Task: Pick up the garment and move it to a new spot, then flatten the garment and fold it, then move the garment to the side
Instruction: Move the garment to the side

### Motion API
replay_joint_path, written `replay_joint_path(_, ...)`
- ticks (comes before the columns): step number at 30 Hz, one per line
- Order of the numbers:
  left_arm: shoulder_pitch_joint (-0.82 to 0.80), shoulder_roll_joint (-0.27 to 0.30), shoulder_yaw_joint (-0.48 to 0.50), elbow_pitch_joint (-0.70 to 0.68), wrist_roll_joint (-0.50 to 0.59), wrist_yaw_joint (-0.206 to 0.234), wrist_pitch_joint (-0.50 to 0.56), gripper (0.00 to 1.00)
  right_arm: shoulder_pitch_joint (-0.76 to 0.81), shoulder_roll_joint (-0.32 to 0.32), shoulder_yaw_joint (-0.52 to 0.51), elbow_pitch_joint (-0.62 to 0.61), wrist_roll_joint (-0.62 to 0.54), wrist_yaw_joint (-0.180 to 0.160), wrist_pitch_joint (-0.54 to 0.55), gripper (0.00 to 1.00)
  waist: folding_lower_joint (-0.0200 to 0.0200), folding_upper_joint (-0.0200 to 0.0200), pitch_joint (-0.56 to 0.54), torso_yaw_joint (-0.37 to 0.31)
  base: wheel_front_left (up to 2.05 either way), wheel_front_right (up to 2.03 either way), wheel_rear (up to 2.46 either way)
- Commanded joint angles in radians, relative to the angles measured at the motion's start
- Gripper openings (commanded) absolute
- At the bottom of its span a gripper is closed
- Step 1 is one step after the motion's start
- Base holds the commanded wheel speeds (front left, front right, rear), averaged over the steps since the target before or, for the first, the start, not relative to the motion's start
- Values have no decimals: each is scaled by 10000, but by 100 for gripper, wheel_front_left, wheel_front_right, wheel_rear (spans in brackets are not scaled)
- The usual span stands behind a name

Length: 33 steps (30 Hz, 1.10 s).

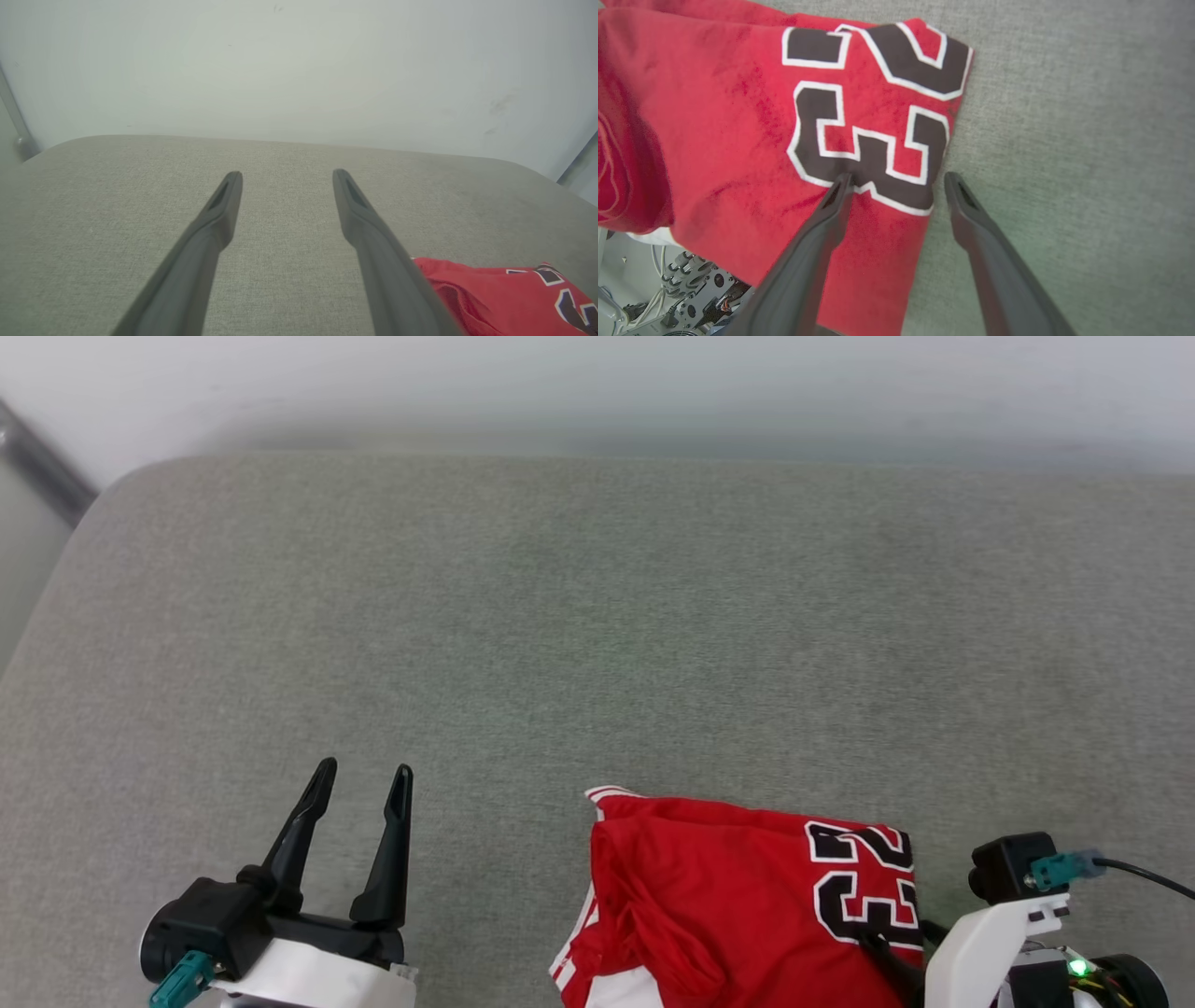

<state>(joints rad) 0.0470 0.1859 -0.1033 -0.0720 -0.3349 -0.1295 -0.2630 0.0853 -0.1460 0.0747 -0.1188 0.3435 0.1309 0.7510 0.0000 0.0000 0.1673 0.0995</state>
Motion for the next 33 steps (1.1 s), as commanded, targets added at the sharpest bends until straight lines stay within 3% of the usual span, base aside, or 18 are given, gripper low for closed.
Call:
replay_joint_path(1, -149, 31, -48, 31, 20, -12, -21, 100, -195, 83, -77, 189, 55, -2, 88, 100, 0, 0, 160, 197, 0, 0, 0)
replay_joint_path(12, -330, -19, -180, 168, -35, -12, -21, 100, -628, 189, 736, 1851, -351, -1, 46, 100, 0, 0, 355, 605, 0, 0, 0)
replay_joint_path(13, -329, -26, -192, 181, -36, -12, -21, 100, -624, 172, 836, 2053, -365, -1, 1, 96, 0, 0, 351, 614, 0, 0, 0)
replay_joint_path(14, -328, -30, -203, 193, -41, -12, -21, 100, -646, 146, 902, 2211, -411, -1, -98, 40, 0, 0, 341, 621, 0, 0, 0)
replay_joint_path(15, -323, -36, -209, 205, -44, -12, -21, 100, -697, 94, 992, 2327, -492, -1, -227, 0, 0, 0, 327, 624, 0, 0, 0)
replay_joint_path(19, -254, -67, -218, 230, -62, -12, -21, 100, -982, -291, 1253, 2434, -746, -11, -786, 0, 0, 0, 215, 526, 0, 0, 0)
replay_joint_path(25, -122, -137, -517, 279, -31, -12, -21, 100, -1792, -1642, 2014, 1824, -1960, -11, -1353, 0, 0, 0, -4, 34, 0, 0, 0)
replay_joint_path(33, -624, -221, -1569, 217, 217, -12, -21, 100, -3101, -4356, 3199, 765, -2946, -8, -1108, 0, 0, 0, 371, -1306, 0, 0, 0)
